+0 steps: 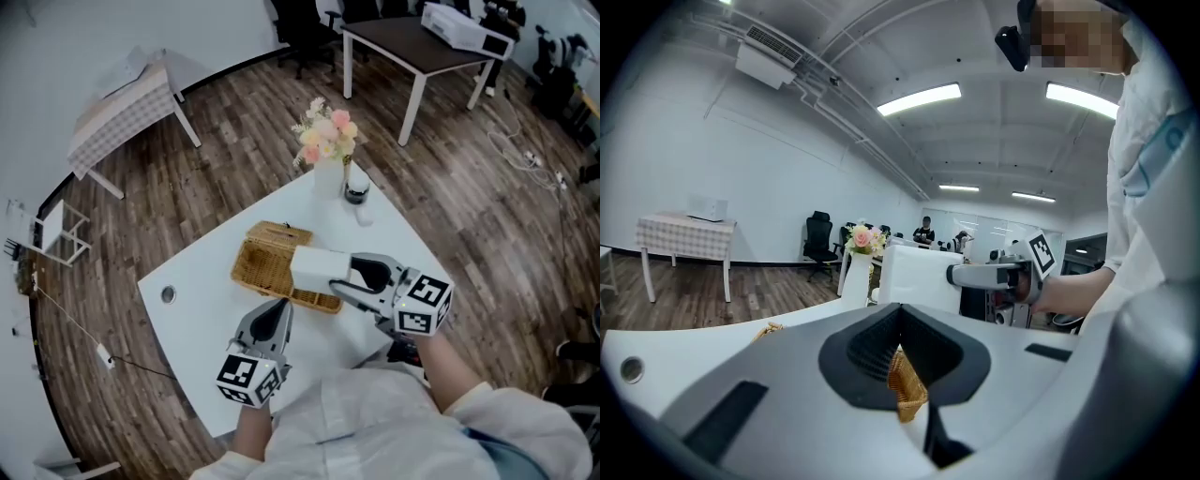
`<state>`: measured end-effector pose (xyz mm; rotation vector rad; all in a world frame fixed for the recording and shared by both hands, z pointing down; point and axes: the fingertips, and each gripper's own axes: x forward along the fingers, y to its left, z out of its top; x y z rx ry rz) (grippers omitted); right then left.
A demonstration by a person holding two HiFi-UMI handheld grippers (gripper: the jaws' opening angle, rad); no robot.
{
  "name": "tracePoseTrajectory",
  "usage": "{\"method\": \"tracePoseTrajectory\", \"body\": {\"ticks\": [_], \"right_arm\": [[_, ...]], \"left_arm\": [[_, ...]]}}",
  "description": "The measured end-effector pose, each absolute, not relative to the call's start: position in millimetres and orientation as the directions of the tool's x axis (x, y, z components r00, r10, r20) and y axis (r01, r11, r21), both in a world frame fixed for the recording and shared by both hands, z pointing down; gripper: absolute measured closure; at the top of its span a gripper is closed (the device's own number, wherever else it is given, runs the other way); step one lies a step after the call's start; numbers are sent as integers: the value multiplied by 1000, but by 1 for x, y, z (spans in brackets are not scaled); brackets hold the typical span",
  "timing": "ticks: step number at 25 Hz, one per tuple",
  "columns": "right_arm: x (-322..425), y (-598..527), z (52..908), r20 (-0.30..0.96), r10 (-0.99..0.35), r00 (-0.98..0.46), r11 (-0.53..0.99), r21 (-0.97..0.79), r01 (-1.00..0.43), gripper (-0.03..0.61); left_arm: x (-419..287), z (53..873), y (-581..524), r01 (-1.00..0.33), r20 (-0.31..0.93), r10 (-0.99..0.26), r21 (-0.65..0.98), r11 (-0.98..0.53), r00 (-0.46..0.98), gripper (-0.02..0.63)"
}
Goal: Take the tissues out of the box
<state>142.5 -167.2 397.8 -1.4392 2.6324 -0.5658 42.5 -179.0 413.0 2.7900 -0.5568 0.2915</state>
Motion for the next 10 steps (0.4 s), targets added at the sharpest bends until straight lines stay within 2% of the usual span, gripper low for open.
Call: {"method": "tracePoseTrajectory", "body": {"ticks": [10], "right_arm": [[161, -168, 400, 91, -851, -517, 450, -381, -808, 333]], "left_arm": [[53, 420, -177, -368, 275, -301, 236, -900, 913, 612]]}}
